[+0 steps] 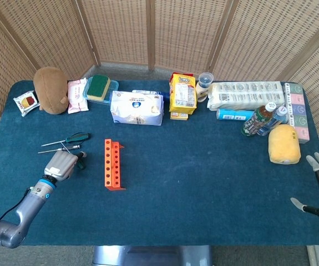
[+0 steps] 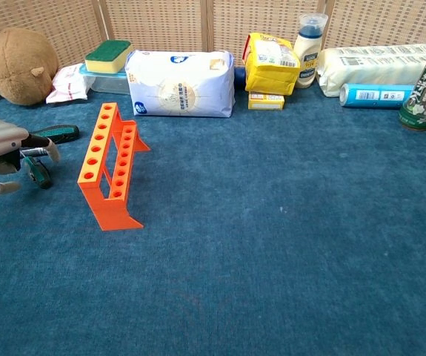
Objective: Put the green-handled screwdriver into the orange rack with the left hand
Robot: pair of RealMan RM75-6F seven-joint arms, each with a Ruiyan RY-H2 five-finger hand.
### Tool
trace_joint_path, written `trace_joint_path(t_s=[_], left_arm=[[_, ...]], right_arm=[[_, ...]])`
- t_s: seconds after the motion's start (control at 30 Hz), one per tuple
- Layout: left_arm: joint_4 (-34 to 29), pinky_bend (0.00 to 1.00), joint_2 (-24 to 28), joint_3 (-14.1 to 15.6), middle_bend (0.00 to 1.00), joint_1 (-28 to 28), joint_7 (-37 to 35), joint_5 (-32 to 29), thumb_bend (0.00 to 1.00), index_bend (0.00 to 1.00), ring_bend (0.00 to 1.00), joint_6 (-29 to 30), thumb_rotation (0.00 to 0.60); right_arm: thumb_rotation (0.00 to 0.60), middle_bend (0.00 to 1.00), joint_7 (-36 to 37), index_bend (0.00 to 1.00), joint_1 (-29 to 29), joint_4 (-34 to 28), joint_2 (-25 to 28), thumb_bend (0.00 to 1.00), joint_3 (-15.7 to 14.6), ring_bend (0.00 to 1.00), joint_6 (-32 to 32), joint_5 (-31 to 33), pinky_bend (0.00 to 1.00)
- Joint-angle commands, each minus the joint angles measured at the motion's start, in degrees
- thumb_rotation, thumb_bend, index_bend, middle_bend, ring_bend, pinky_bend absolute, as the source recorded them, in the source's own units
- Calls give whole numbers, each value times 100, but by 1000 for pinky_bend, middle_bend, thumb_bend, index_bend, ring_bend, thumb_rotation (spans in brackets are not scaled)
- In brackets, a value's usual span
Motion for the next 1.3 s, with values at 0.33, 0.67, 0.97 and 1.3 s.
trace_joint_path(t_s=[0.33, 0.67, 0.97, 1.3], left_arm=[[-87, 975, -45, -51, 1000, 31, 105, 46, 381, 338, 1000, 4, 600], [-114, 975, -81, -131, 1000, 23, 349, -77, 382, 366, 1000, -68, 600], [-103, 975, -124, -160, 1000, 23, 474, -135, 388, 402, 1000, -110, 600], [-113, 975, -130, -185, 1000, 27, 590, -217, 433, 475, 1000, -154, 600]], right_arm=[[600, 0, 17, 57, -1, -4, 7, 0, -3, 0, -3, -5, 0], [600, 0, 32, 57, -1, -3, 13, 1, 1, 0, -14, 14, 0], [600, 0, 50, 57, -8, -18, 25, 4, -8, 0, -6, -5, 0], [600, 0, 83, 57, -16, -24, 42, 4, -11, 0, 14, -25, 0]])
